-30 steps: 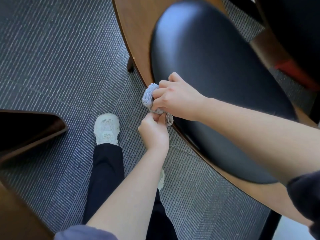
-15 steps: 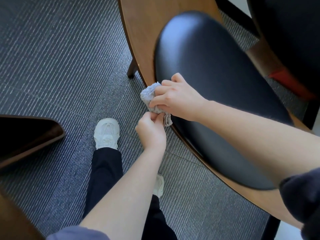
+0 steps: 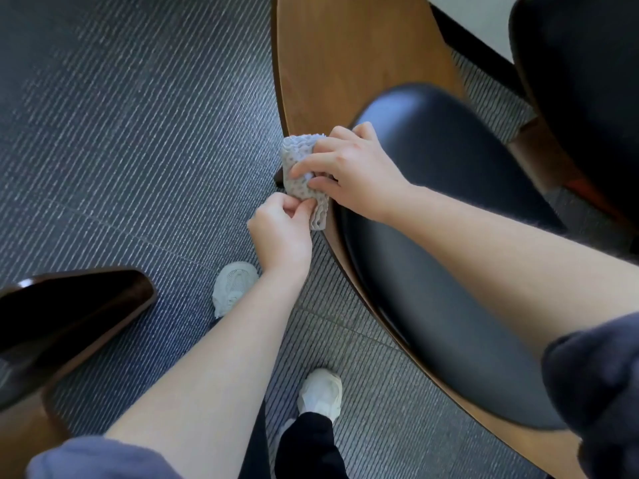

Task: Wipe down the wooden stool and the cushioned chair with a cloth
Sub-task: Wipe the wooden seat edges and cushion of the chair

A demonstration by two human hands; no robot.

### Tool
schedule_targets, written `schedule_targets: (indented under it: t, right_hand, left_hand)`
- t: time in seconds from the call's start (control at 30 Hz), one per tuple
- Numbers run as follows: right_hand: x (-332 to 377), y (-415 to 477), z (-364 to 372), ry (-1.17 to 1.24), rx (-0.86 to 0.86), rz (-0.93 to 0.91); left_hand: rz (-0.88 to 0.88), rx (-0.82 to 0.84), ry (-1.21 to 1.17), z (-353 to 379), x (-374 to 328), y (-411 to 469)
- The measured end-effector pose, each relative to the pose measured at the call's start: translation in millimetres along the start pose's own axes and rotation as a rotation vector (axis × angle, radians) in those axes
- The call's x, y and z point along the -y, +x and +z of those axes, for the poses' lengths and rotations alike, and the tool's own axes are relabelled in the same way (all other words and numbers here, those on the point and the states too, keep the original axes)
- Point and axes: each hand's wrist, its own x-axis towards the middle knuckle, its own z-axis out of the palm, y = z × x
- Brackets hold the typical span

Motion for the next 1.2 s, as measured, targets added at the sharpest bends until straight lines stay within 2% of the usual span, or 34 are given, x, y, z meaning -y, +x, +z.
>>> schedule_targets:
  t: [0.17,0.27,0.53,0.67,0.97,1.2]
  right_hand:
    - [2.1,29.9,-17.1,0.094,-0.026,0.190]
    - [0.5,50.5,-31.6,0.103,-0.015,0.265]
    - [-16.5,109.3,-69.1,0.163,-0.111,0.414]
    - [-29.8,135.3,-94.5,0.228,-0.135,0.549]
    - [-60.2,158.1,-114.2,0.509,-0.263,0.967]
    - [-83.2,159.5,-114.9,0.645,-0.308,1.136]
  left_hand:
    - [0.046,-0.004,0.056,-16.1,-32.2,29.5]
    - [0.105,0.012,0.118,-27.5,-55.7,49.8]
    - [0.247,0.098,0.216,-54.8,-125.4,109.9]
    - [0.300,0.139,0.263,-60.4,-167.2,139.4]
    - [0.386,0.214,0.414,-45.8,-238.0,180.4]
    - [0.414,0.302,0.565,-18.7,-270.7,201.1]
